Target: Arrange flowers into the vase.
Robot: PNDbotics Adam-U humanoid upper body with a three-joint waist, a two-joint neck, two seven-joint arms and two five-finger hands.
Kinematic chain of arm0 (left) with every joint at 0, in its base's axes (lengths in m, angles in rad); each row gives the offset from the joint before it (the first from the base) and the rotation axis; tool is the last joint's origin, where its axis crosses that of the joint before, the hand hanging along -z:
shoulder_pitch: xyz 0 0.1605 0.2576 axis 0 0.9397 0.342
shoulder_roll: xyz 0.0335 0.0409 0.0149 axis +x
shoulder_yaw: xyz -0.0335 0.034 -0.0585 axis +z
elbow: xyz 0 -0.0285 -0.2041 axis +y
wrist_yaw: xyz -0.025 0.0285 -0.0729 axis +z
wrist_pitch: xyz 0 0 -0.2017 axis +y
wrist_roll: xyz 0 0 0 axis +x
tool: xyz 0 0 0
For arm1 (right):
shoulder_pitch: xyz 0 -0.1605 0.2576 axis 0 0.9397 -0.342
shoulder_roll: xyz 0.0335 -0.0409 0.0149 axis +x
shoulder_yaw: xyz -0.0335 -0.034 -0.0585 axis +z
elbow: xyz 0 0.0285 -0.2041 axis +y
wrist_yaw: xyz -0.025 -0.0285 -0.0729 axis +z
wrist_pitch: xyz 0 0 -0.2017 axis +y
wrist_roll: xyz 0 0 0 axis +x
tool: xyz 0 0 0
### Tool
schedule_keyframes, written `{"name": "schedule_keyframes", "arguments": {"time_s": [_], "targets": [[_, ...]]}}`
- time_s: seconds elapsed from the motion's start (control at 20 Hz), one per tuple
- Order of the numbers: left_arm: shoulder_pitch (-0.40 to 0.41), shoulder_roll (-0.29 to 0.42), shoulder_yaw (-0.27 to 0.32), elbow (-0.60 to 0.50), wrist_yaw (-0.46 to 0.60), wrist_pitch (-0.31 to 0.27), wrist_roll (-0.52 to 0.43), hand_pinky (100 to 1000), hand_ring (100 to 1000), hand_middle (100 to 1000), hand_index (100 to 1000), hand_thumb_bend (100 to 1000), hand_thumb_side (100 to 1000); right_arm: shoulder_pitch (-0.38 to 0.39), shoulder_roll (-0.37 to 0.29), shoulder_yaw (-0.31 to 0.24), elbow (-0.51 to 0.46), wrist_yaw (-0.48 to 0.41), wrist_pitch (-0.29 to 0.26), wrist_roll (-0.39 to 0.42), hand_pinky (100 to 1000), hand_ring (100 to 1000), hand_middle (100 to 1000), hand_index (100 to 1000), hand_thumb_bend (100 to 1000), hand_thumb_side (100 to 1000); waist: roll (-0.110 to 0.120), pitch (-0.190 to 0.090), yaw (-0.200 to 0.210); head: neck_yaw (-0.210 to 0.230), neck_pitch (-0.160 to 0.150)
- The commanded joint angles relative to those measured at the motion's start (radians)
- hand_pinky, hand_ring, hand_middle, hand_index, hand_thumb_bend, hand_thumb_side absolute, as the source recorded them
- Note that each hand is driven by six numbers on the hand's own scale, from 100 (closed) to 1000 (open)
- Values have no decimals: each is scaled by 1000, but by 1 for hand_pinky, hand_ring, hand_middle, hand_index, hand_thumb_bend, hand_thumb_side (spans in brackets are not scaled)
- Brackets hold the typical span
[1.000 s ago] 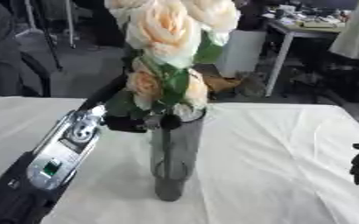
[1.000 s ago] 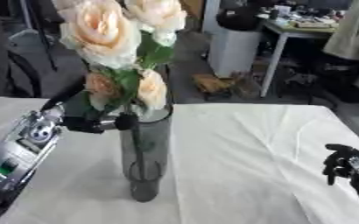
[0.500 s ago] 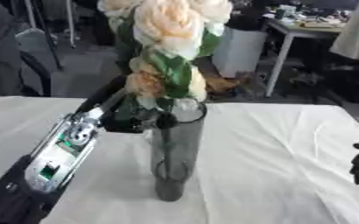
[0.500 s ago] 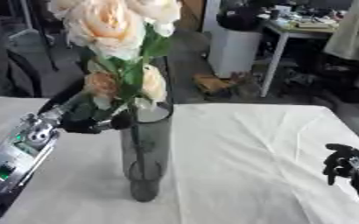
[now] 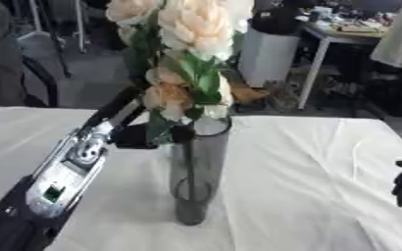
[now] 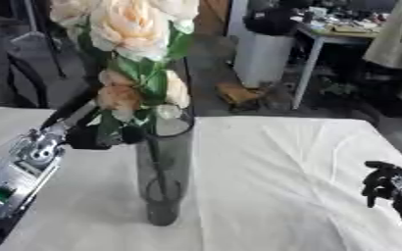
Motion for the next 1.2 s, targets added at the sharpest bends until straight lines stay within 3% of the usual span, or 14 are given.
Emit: {"name": "schedule_keyframes", "arguments": {"time_s": [0.05, 1.2], "targets": [[-12, 20, 15, -6, 6, 0, 8, 772, 890, 690, 790, 1000, 850, -11, -29, -8, -8, -3, -73, 68, 317, 473, 507, 800, 100, 752, 3, -7, 0, -3, -8], [3, 22, 48, -59, -28, 13, 51, 783, 889, 690, 794, 1000, 813, -10, -29, -10, -10, 0, -72, 66, 316, 473, 506, 800, 100, 755, 3, -7, 3, -5, -10]]}}
